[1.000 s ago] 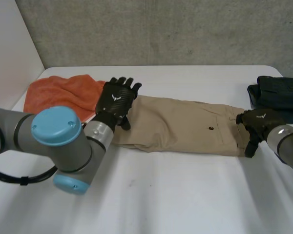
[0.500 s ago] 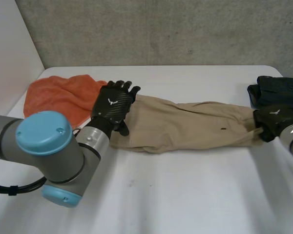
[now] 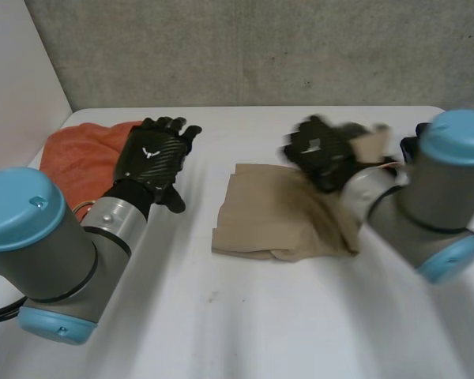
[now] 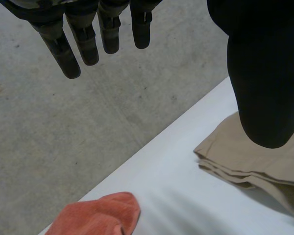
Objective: Fold the laundry.
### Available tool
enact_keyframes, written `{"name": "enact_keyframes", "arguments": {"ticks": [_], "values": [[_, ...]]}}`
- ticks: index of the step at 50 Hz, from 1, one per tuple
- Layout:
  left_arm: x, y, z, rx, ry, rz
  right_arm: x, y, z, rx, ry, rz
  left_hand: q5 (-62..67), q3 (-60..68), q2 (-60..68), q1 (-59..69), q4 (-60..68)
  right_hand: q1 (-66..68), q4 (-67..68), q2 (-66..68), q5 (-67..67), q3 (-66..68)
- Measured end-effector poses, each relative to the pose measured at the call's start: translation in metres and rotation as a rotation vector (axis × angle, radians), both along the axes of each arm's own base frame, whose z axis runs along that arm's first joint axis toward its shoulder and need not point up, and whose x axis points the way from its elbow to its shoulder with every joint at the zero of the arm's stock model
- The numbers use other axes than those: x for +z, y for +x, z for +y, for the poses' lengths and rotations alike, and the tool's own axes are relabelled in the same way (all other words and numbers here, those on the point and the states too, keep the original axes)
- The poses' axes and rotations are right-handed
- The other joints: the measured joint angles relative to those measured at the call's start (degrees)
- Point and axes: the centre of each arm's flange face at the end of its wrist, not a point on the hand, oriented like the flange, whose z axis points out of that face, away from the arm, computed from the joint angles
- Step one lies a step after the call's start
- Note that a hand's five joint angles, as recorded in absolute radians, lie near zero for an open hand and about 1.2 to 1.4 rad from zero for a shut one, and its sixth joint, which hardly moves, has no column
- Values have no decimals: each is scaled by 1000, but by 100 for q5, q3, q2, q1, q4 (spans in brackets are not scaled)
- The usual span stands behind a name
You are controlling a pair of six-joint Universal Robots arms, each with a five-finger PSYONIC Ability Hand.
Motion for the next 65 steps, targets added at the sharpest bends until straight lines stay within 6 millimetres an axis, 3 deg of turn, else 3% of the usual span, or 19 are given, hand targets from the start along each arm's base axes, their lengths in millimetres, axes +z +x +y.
{"name": "enact_keyframes", "arguments": {"ticks": [1,2,7,11,12,14,15,17,18,26,30,34,38,44,45,52,56,61,65], "values": [[0,0,0,0,0,0,0,0,0,0,0,0,0,0,0,0,0,0,0,0,0,0],[1,5,-4,17,-1,1,-13,45,26,195,16,-34,0,0,0,0,0,0,4,1,90,0],[-1,11,-8,37,10,5,-43,84,48,332,107,-68,0,0,0,0,0,0,12,5,150,0],[-3,13,-9,43,25,16,-61,96,53,351,171,-88,0,0,0,0,0,21,12,5,155,0],[-3,14,-9,43,27,18,-63,98,53,349,180,-92,0,0,0,0,0,-634,-551,-550,-396,-561],[-3,14,-10,44,30,26,-63,100,50,318,196,-113,0,0,0,0,0,-3061,-2993,-3176,-2785,-3121],[-3,14,-11,43,30,30,-59,100,48,294,198,-128,0,0,0,0,0,-3865,-3849,-4311,-3769,-4132],[-1,13,-12,42,26,36,-52,98,45,262,198,-150,0,0,0,0,0,-3989,-4026,-4412,-3969,-4348],[0,13,-13,41,21,39,-47,97,43,238,201,-169,0,0,0,0,0,-4435,-5101,-5361,-4929,-5346],[22,-8,-23,-1,-46,93,21,57,33,34,346,-502,0,0,0,0,0,-4454,-5444,-5467,-5237,-5552],[26,-31,-25,-55,-56,125,37,26,21,-61,449,-658,0,0,0,0,0,-4454,-5444,-5467,-5237,-5552],[23,-54,-26,-108,-42,137,39,3,11,-143,528,-747,0,0,0,0,0,-4454,-5444,-5467,-5237,-5552],[6,-84,-32,-168,6,123,31,-13,-1,-224,613,-781,0,0,0,0,0,-4454,-5444,-5467,-5237,-5552],[-28,-107,-46,-191,96,68,4,-9,-18,-278,695,-735,0,0,0,2,0,-4454,-5444,-5467,-5237,-5552],[-28,-107,-46,-191,96,68,4,-9,-18,-278,695,-735,0,0,0,2,0,-4454,-5444,-5467,-5237,-5552],[-81,-105,-52,-162,286,-63,-45,4,-36,-310,795,-644,1,0,0,2,0,-4454,-5444,-5467,-5237,-5552],[-96,-97,-47,-142,367,-126,-69,7,-39,-318,816,-569,0,0,0,2,0,-4454,-5444,-5467,-5237,-5552],[-98,-86,-45,-119,407,-167,-87,5,-40,-338,768,-445,0,0,0,2,0,-4594,-5444,-5467,-5266,-5621],[-78,-81,-47,-110,384,-155,-80,1,-42,-361,670,-355,0,0,0,0,0,-4673,-5444,-5467,-5266,-5635]]}}
